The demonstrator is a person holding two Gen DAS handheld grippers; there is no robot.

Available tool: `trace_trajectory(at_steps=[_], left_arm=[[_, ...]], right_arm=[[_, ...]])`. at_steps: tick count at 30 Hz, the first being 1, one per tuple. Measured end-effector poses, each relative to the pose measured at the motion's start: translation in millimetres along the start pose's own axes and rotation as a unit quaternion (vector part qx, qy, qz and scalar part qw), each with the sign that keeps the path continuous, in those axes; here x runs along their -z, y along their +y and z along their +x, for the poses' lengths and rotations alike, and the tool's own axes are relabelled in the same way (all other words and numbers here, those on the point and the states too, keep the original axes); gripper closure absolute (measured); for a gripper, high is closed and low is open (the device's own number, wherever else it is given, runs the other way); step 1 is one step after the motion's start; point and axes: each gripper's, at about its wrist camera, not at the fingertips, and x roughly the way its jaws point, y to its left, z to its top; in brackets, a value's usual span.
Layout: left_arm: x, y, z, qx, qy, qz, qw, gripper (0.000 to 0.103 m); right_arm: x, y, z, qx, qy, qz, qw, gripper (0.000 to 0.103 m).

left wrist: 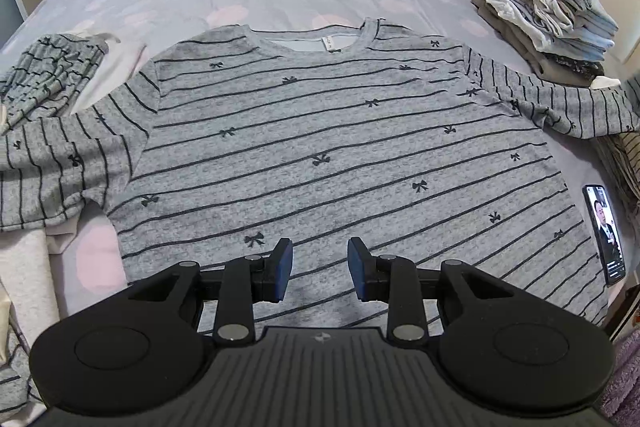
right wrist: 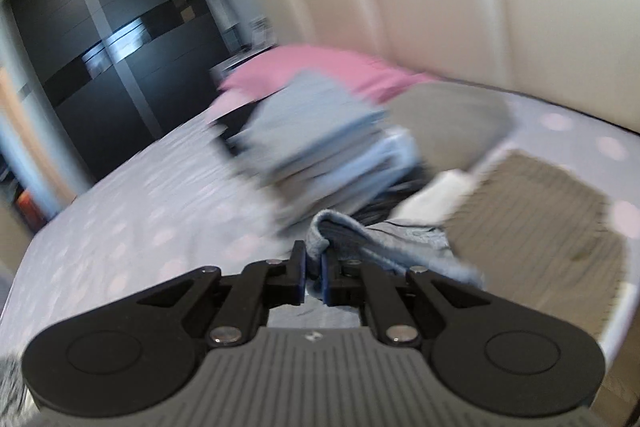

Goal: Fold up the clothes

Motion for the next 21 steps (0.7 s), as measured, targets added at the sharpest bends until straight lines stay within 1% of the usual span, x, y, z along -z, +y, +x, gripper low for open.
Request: trace_trajectory(at_steps=[3, 6, 10, 13, 15, 17, 21], left_arm=[[1, 4, -3, -0.007, -0.006, -0.002, 1.0000, 0.075], [-1, 10, -6, -0.009, -0.009, -0.013, 0.9998, 0.075], [-3, 19, -9, -0.013, -0.011, -0.028, 0.9995, 0.075], [-3, 26, -10, -0.017, -0.010, -0.041, 0.9990, 0.075], [-2, 32, -10, -0.020, -0.009, -0.049, 0.9986, 0.075], [-1, 37, -11, -0.024, -0.008, -0.054, 0.9982, 0.075], [3, 43, -12, -0.034, -0.006, -0.053, 0.9980, 0.075]], right_arm=[[14, 49, 6, -0.043, 0.021, -0.038, 0.998, 0.095], [29, 96, 9, -0.091, 0.038, -0.070, 0.993, 0.095], [53, 153, 5, -0.155, 0.060, -0.105, 0.980, 0.095], [86, 194, 4, -0.196, 0.095, -0.127, 0.968, 0.095], [113, 218, 5, -0.210, 0.117, -0.153, 0.959, 0.095], [139, 237, 7, -0.215, 0.136, -0.181, 0.950, 0.095], [191, 262, 16, -0.212, 0.180, -0.235, 0.932, 0.095]])
